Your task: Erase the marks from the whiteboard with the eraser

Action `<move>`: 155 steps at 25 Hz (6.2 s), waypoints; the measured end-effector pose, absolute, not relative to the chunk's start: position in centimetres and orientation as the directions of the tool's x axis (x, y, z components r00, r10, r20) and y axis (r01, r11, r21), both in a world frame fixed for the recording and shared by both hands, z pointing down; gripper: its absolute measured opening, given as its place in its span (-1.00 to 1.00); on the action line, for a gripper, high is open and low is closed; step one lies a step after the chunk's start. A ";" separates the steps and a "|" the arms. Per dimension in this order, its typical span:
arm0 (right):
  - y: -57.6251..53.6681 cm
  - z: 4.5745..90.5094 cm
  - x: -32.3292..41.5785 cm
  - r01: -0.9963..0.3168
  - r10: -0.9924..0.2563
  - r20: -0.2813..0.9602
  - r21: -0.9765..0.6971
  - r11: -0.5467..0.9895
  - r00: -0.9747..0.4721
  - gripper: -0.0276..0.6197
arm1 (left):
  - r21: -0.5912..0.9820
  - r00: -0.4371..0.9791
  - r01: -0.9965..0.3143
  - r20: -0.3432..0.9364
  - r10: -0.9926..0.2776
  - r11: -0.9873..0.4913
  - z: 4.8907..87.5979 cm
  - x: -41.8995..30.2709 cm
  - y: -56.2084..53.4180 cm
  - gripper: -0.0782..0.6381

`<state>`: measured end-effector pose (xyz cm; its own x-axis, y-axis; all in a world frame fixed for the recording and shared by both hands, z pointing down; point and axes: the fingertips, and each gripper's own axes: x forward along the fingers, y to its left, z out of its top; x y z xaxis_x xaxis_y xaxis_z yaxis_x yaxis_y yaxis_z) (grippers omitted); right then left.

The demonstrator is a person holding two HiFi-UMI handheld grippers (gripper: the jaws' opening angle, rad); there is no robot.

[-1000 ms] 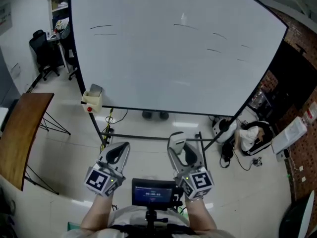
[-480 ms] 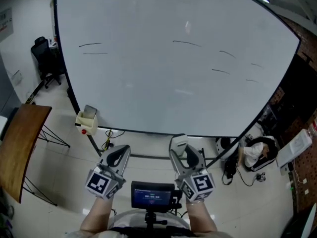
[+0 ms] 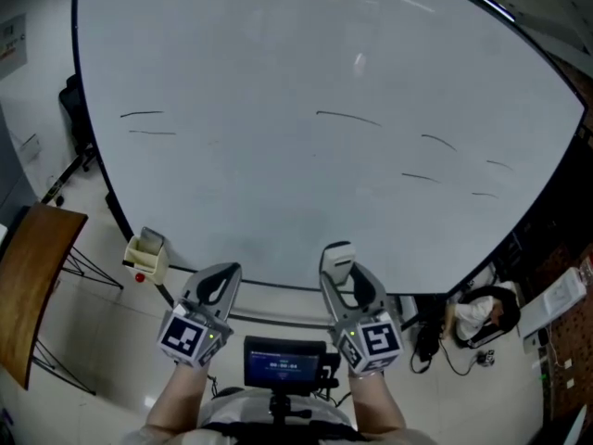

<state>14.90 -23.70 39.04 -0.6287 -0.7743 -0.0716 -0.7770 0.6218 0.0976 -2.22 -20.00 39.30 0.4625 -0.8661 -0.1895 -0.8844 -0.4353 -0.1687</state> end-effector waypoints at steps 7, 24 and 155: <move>-26.0 38.0 13.7 -0.788 -0.788 -0.066 0.128 0.602 -0.612 -0.17 | -0.170 0.497 -0.864 -0.140 -0.856 -0.474 38.8 -2.6 -23.0 -0.79; -29.2 19.4 5.4 -0.861 -0.862 -0.241 0.376 0.341 -0.447 -0.18 | -0.204 0.594 -0.802 -0.172 -0.786 -0.561 36.2 -7.8 -24.1 -0.79; -34.6 16.0 18.7 -0.946 -0.906 -0.278 0.154 0.286 -0.319 -0.18 | -0.108 0.598 -0.802 -0.159 -0.786 -0.588 39.3 -7.3 -27.7 -0.79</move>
<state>18.72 -34.55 16.04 -0.3189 -0.9061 -0.2779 -0.9459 0.2856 0.1541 -7.29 -27.70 39.33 0.5979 -0.7856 -0.1594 -0.8015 -0.5881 -0.1079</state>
